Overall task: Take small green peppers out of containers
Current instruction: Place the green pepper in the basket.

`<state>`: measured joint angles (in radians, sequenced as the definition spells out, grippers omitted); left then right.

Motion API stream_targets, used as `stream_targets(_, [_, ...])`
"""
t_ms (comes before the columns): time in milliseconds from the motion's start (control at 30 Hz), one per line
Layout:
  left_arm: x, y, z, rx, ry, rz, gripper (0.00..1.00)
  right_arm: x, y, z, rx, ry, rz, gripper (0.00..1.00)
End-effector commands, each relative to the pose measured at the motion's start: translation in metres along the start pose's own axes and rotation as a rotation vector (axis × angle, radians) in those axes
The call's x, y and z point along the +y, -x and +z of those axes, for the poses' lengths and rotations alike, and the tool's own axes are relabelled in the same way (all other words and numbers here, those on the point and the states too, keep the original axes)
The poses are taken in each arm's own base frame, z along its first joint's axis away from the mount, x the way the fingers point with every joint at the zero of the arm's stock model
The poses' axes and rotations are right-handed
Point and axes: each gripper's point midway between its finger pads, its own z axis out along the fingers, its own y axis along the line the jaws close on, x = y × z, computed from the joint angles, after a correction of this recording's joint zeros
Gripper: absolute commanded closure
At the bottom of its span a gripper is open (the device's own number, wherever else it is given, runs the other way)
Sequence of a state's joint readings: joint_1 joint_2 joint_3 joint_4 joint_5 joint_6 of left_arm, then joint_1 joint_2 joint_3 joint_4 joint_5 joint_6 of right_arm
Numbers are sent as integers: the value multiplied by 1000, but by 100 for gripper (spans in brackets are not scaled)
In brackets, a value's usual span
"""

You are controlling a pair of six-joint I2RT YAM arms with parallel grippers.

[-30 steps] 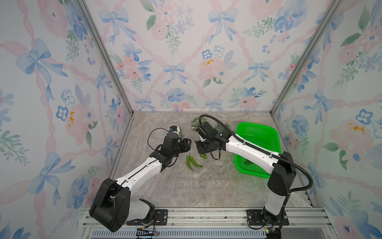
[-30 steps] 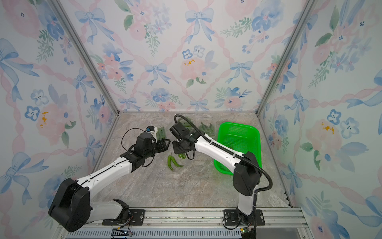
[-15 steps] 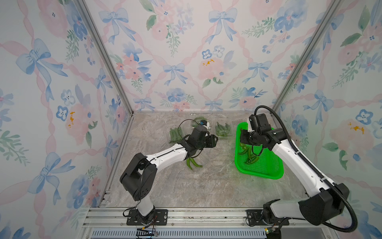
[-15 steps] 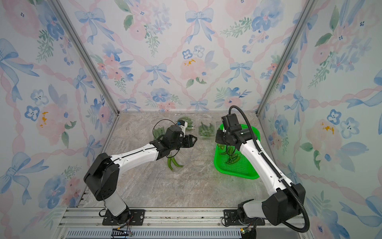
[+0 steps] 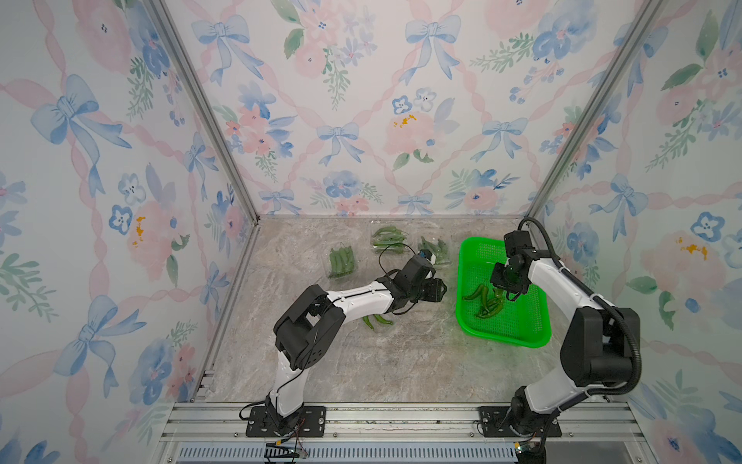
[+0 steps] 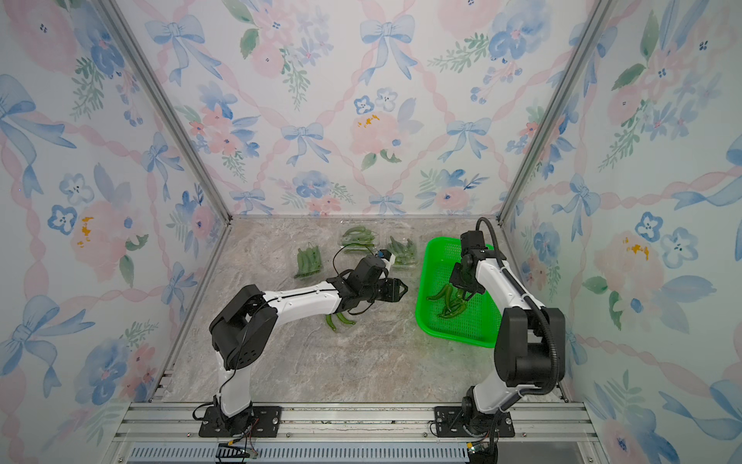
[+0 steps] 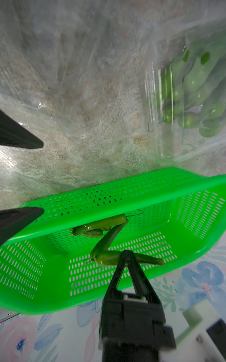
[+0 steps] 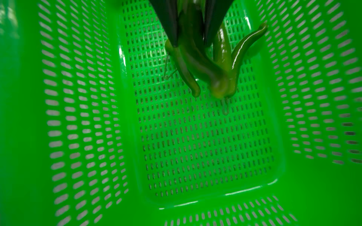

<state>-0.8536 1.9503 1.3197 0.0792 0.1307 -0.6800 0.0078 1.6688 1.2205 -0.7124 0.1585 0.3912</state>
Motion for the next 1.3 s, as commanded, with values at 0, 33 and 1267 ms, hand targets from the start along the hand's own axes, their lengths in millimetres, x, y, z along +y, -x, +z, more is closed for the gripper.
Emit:
stream_targets(0, [-7,9,-18,-31,-13,28,48,-2,10,13,5,-40,-18,70])
stream_targets(33, [-7,10,-22,-36,-13,28,48,0,8,16,12,-34,-20,64])
stream_targets(1267, [190,-32,-212,-277,340,-314,41,347,-210,-78,100,448,-752,52])
